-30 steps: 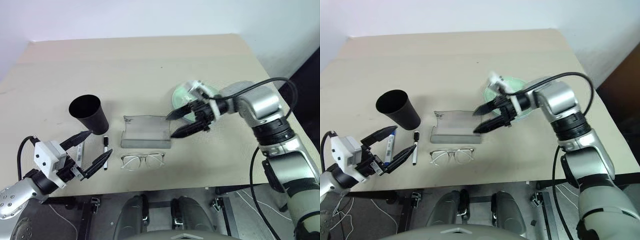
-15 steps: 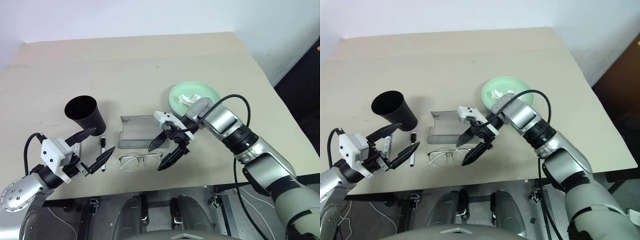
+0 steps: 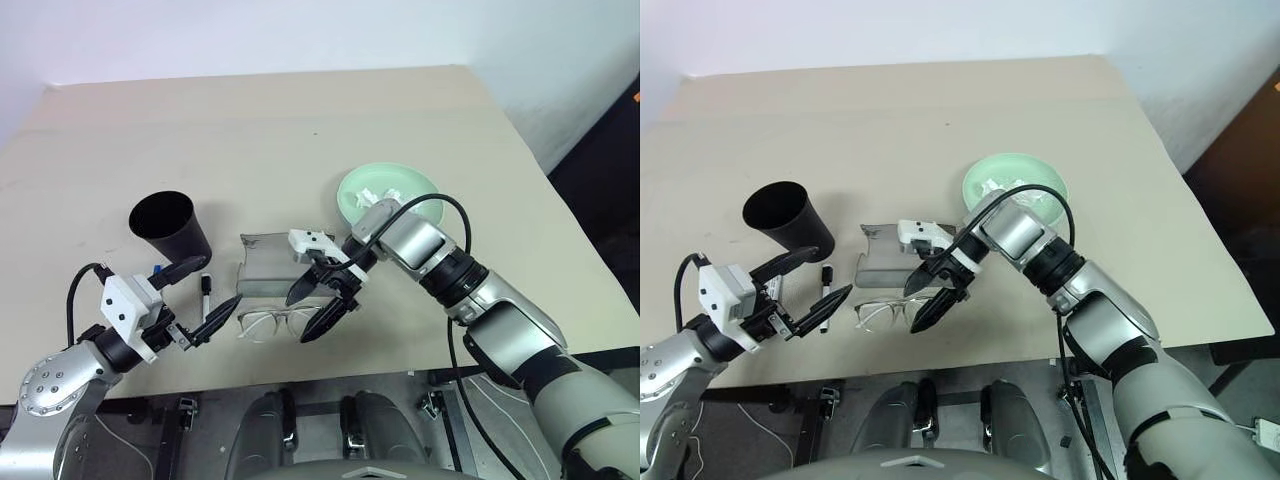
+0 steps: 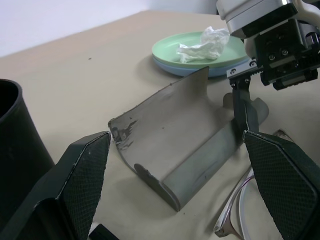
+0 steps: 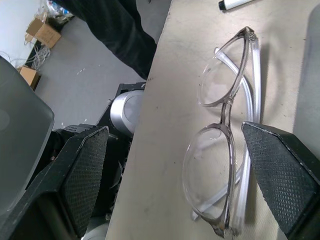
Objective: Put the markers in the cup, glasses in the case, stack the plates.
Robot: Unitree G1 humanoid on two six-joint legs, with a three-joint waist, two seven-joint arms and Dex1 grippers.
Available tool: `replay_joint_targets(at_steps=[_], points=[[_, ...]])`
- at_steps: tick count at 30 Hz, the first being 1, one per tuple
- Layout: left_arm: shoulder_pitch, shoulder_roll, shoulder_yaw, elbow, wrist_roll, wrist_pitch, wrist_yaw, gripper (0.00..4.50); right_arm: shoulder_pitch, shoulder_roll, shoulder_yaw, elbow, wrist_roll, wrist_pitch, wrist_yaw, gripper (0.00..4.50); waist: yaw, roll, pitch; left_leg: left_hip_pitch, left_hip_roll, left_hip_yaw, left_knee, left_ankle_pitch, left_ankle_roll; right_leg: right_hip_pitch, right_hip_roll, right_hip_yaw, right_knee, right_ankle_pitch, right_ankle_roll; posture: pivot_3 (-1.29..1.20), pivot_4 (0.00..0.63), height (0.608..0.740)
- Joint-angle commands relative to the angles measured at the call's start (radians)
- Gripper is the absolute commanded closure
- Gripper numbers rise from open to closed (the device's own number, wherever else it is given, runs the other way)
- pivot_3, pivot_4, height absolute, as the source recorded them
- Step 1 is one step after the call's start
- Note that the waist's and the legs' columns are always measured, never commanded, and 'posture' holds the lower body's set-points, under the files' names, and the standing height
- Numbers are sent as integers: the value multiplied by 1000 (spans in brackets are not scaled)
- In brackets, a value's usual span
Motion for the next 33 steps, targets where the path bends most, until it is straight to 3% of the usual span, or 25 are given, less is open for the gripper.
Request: replay_joint_targets(at_steps=[1,7,10,22,33], points=[[0,-3,-9,-20,6,-15,5,40,-18,29,39,13,-41,13,-24,16,0,0,0,0,0,0,0,0,0,0,0,0,0,0,0,0,150,715],[-11,3,-12,-29,3,-3,14,40,-20,60,48,35,-68,14,-42,16,0,0,0,0,0,0,0,0,-1,0,0,0,1,1,-2,0,150,715],[-12,6,-13,-36,0,4,19,40,-20,67,45,29,-71,22,-46,526,0,0,0,0,0,0,0,0,-1,-1,0,0,1,0,-6,0,150,715],[-14,2,-27,-42,-1,14,30,40,-54,60,-3,-13,-34,71,-17,4434,-17,-1,-1,0,0,0,-1,1,-2,-2,-1,0,2,2,-5,0,150,715],[-17,-2,-35,-27,3,0,24,40,-78,20,-42,-63,11,92,-1,4473,-20,-1,-1,-3,0,0,-1,1,-2,-5,-1,-1,2,3,-5,0,150,715]])
